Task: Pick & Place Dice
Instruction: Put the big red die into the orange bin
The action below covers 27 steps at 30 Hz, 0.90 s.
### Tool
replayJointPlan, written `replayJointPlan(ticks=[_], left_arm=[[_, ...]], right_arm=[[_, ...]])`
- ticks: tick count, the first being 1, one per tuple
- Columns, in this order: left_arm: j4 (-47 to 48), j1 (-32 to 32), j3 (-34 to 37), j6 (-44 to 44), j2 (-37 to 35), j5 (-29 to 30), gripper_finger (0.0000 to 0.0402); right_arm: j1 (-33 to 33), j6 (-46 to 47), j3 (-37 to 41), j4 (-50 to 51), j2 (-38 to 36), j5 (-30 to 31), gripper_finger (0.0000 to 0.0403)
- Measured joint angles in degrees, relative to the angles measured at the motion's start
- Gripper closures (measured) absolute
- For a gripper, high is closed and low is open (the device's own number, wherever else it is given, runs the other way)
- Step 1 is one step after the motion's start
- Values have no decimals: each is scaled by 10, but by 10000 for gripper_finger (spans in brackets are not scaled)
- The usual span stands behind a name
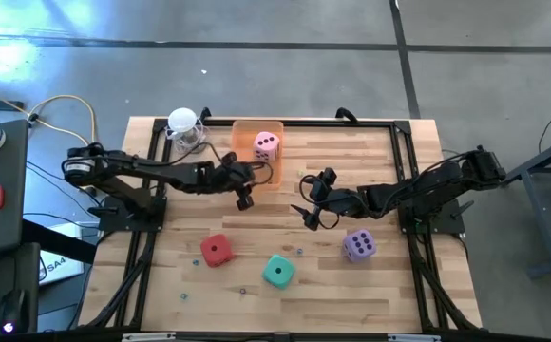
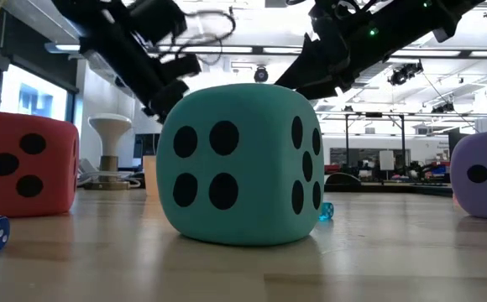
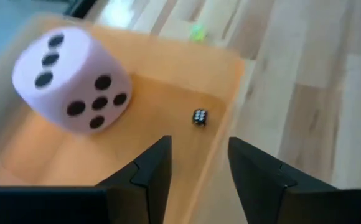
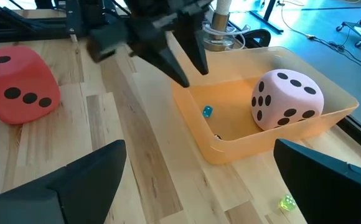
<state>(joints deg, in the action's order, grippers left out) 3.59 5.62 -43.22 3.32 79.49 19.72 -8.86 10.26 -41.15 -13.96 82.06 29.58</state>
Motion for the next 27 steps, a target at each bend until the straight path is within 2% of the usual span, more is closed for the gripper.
replayJointPlan(ticks=[5,7,18,22,27], left_arm=[[18,-65,0,-14,-47,103,222],[33,-91,0,-15,-73,127,217],[149,-194,0,19,-181,130,214],[186,-214,0,25,-198,130,214],[185,-220,0,5,-195,129,214]], right_arm=[[0,0,0,0,0,0,3],[0,0,0,0,0,0,3],[0,0,0,0,0,0,3],[0,0,0,0,0,0,3],[0,0,0,0,0,0,3]])
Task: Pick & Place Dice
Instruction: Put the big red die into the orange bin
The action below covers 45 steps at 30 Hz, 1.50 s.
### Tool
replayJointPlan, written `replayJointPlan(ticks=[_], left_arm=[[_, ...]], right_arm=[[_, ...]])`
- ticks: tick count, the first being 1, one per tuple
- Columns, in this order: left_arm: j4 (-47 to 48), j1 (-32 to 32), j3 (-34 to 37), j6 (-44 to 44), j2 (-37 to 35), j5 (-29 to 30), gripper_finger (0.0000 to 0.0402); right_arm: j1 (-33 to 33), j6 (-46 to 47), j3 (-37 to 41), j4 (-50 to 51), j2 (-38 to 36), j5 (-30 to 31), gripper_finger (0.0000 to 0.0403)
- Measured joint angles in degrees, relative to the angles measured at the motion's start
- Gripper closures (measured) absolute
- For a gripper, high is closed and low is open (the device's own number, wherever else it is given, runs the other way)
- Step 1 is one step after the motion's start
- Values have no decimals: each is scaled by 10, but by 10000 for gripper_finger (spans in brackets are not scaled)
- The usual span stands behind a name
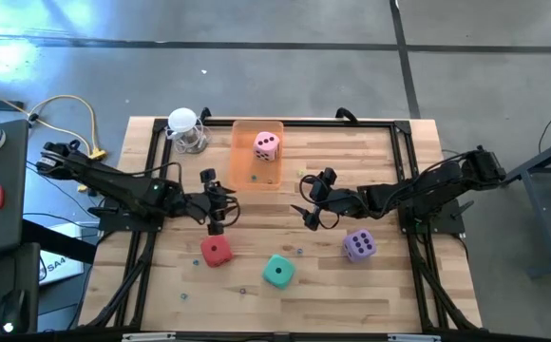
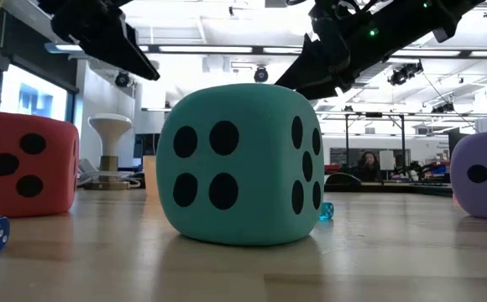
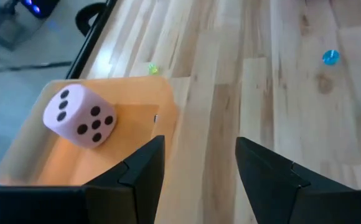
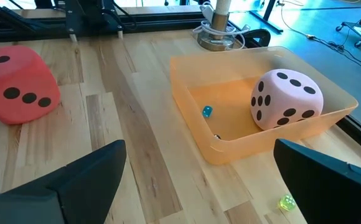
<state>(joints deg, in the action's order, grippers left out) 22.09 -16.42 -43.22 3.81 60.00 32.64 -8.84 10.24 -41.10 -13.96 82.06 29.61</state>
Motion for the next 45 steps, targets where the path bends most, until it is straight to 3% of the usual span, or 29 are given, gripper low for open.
replayJointPlan(ticks=[7,17,22,35,45], left_arm=[[0,-12,0,-12,13,-8,198],[0,-15,0,26,20,-9,58],[0,-15,0,45,30,-9,9],[0,-15,0,52,32,-13,2],[11,-74,0,57,32,-190,2]], right_arm=[[0,0,0,0,0,0,3],[0,0,0,0,0,0,3],[0,3,0,0,0,0,3],[0,4,0,0,0,-2,3],[0,5,0,0,0,-2,3]])
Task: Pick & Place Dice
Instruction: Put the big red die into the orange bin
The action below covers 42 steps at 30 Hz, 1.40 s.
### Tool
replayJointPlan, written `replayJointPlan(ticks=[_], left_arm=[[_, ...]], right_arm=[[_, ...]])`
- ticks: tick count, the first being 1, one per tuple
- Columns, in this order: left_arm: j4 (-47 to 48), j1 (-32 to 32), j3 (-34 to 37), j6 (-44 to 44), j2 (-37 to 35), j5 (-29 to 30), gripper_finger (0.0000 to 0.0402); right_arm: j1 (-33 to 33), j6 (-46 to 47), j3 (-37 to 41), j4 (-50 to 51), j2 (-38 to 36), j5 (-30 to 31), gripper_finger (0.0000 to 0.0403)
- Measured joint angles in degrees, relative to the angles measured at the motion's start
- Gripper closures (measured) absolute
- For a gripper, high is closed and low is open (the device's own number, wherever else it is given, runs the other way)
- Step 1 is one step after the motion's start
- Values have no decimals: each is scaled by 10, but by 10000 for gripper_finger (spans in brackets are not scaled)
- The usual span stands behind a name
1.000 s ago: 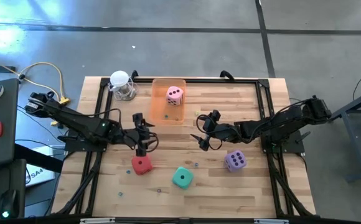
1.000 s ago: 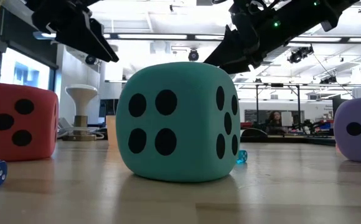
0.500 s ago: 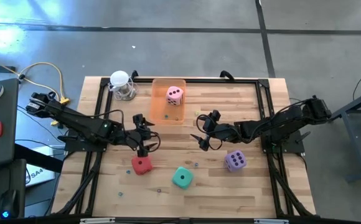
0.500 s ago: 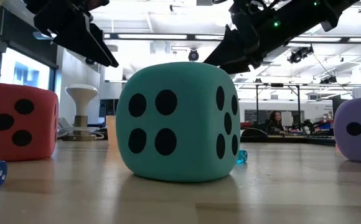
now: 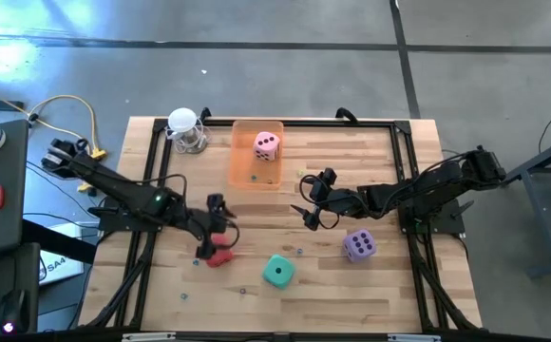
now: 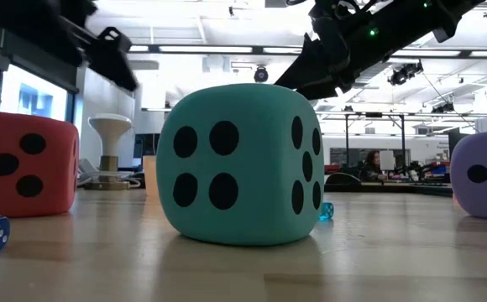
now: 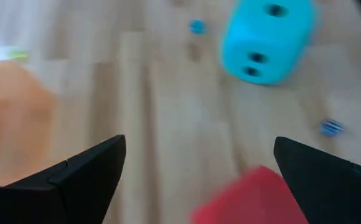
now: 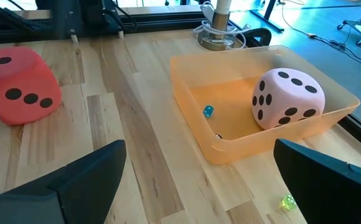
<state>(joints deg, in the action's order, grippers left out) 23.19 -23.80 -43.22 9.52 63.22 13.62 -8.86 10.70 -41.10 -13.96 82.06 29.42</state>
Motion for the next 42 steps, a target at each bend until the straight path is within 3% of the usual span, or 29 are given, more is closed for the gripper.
replayJointPlan(ticks=[10,18,28,34,42], left_arm=[[75,-37,0,104,0,-10,2],[83,-53,0,202,0,2,2],[84,-130,0,267,3,73,2],[90,-178,0,286,13,156,2],[91,-200,0,338,62,183,2]], right_arm=[[0,-1,0,0,0,-13,3],[-1,22,0,0,0,-33,3],[-1,46,0,1,0,-42,3],[-23,57,0,1,0,-39,3],[-65,77,-1,4,0,4,3]])
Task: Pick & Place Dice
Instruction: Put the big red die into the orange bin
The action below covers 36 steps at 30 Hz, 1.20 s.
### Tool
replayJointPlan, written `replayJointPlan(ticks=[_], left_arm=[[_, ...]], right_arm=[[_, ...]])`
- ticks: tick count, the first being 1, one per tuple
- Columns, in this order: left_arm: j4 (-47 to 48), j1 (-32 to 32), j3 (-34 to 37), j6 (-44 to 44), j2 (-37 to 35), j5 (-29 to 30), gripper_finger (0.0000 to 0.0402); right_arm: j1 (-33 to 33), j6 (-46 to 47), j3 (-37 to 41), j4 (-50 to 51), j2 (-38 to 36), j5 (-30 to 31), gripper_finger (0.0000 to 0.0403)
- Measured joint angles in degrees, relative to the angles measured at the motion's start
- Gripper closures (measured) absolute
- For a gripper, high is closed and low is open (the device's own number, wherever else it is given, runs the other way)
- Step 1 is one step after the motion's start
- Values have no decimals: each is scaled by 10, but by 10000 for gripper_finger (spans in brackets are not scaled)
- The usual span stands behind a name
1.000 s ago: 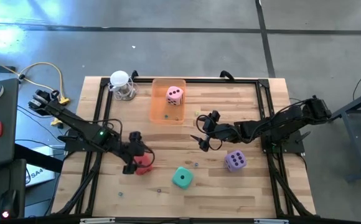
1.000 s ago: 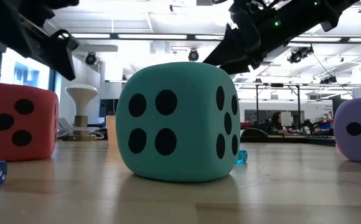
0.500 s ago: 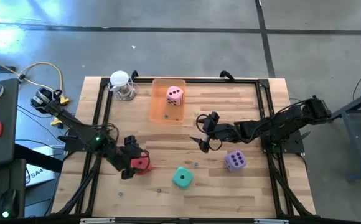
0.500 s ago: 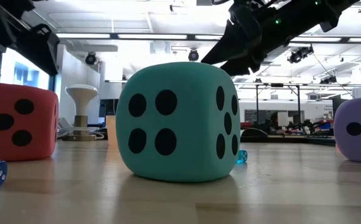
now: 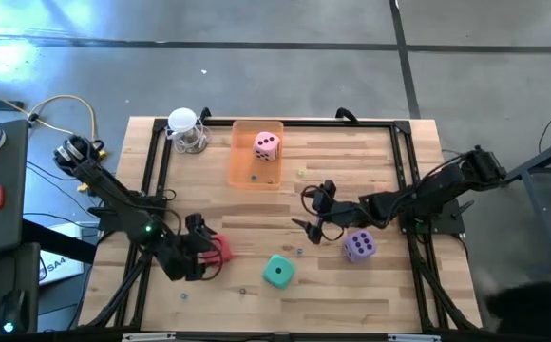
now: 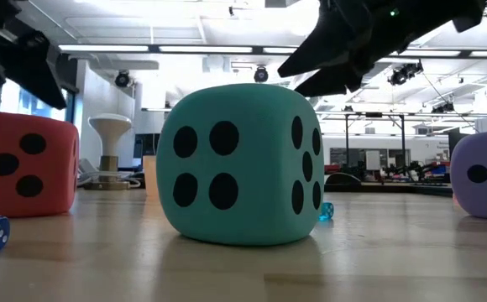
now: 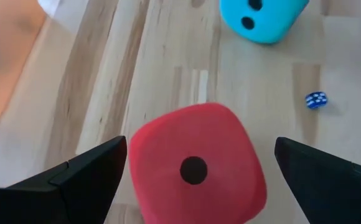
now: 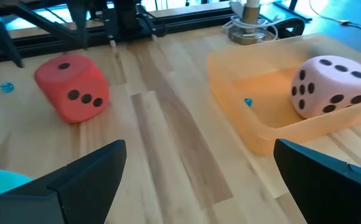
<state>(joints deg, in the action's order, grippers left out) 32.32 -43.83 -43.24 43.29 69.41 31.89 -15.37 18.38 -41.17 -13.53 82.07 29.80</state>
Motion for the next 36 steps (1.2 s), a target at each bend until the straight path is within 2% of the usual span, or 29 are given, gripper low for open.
replayJointPlan(ticks=[9,18,36], left_arm=[[3,-7,0,41,23,39,2],[38,-17,0,108,25,38,2],[22,-25,0,116,38,38,2]], right_arm=[[-33,13,0,0,0,22,3],[-49,13,0,0,0,23,3],[-49,28,0,0,0,48,3]])
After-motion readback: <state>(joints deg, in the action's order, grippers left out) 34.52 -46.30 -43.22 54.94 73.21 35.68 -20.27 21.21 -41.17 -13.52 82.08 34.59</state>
